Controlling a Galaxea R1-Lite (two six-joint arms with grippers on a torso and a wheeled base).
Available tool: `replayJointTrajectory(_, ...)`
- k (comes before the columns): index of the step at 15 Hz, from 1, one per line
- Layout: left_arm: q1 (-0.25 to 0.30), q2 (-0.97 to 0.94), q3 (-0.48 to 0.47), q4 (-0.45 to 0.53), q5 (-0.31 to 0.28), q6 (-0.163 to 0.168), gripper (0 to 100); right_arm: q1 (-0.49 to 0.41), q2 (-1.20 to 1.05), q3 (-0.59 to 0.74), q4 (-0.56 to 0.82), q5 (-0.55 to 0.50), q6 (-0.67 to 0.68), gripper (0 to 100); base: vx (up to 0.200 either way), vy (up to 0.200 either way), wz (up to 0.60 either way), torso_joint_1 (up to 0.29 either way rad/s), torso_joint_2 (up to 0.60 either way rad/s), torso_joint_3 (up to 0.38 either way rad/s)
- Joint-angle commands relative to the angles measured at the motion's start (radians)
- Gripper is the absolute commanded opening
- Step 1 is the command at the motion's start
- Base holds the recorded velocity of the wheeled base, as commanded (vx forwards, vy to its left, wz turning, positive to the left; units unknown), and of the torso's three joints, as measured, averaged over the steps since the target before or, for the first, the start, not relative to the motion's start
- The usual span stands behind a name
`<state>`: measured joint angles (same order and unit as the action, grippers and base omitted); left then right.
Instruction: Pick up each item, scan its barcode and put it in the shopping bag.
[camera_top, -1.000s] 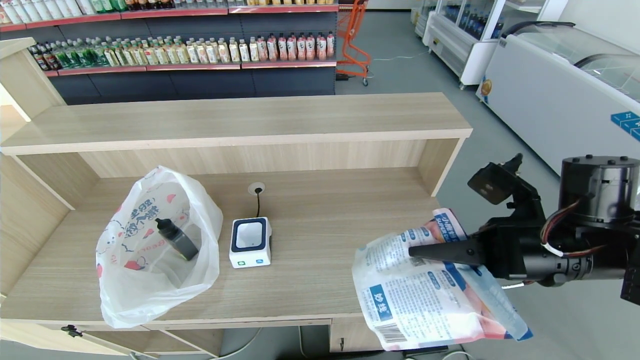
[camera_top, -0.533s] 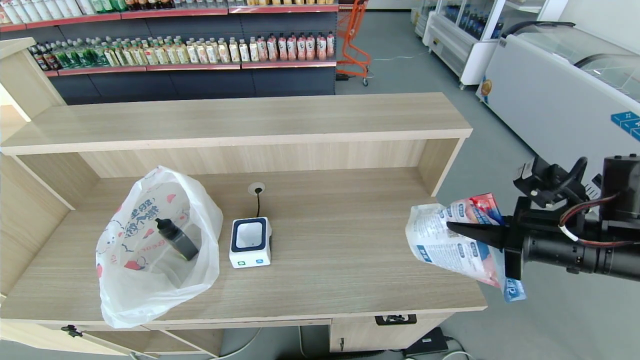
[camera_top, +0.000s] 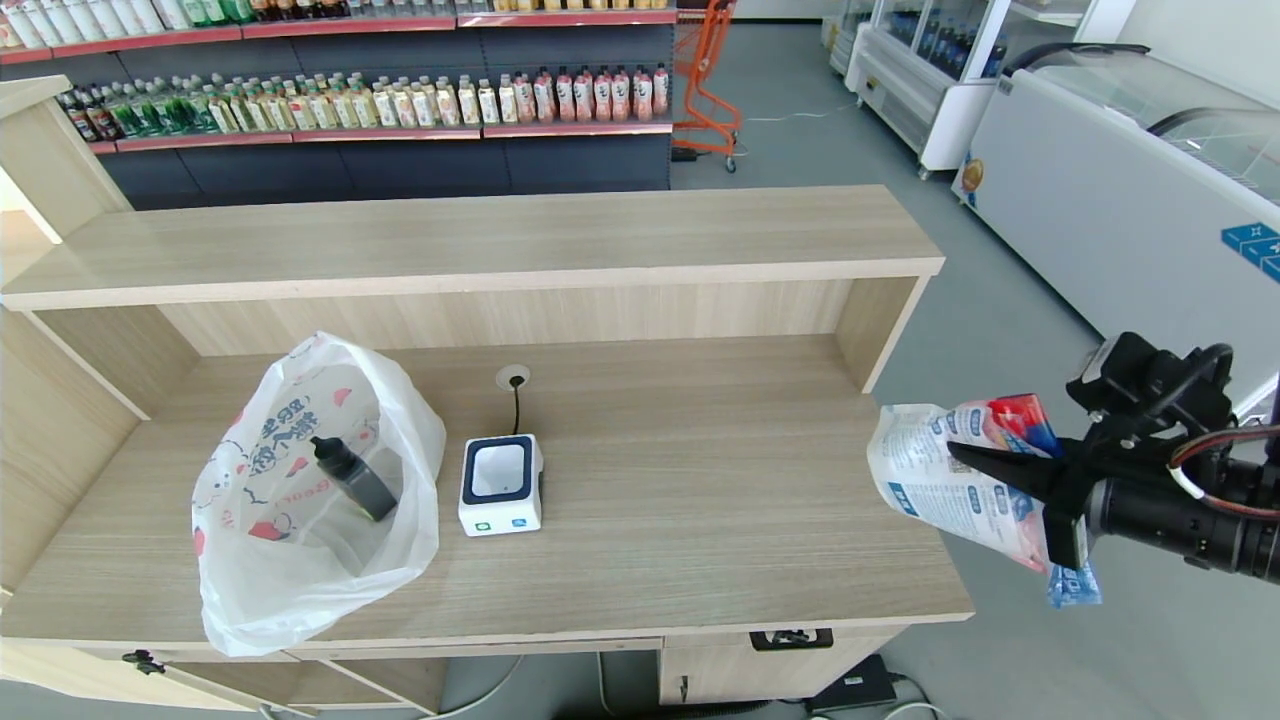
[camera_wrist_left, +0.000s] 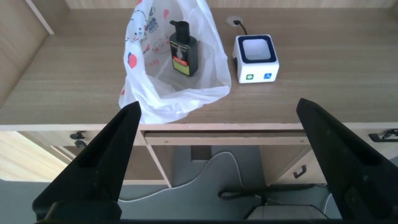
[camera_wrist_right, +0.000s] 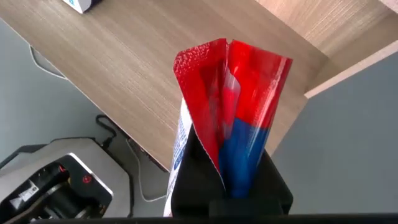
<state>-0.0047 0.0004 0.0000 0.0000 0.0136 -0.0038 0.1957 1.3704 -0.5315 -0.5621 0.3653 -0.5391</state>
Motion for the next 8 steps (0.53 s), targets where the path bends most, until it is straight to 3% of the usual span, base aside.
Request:
replayJointTrajectory(1,0.000,0.000,0.000,0.000,0.000,-0.001,100,-0.002,-0.011,0.005,-0.002,0.004,0.004,0,0.000,0.000,0.00,0.000,0.00,0.000)
replayJointTrajectory(4,0.000,0.000,0.000,0.000,0.000,0.001,100,-0.002,-0.027,0.007,-0.002,0.026,0.062,0,0.000,0.000,0.00,0.000,0.00,0.000)
replayJointTrajectory(8,0.000,0.000,0.000,0.000,0.000,-0.001,100,-0.010,-0.024,0.005,-0.001,0.075,0.087,0,0.000,0.200,0.00,0.001,0.00,0.004)
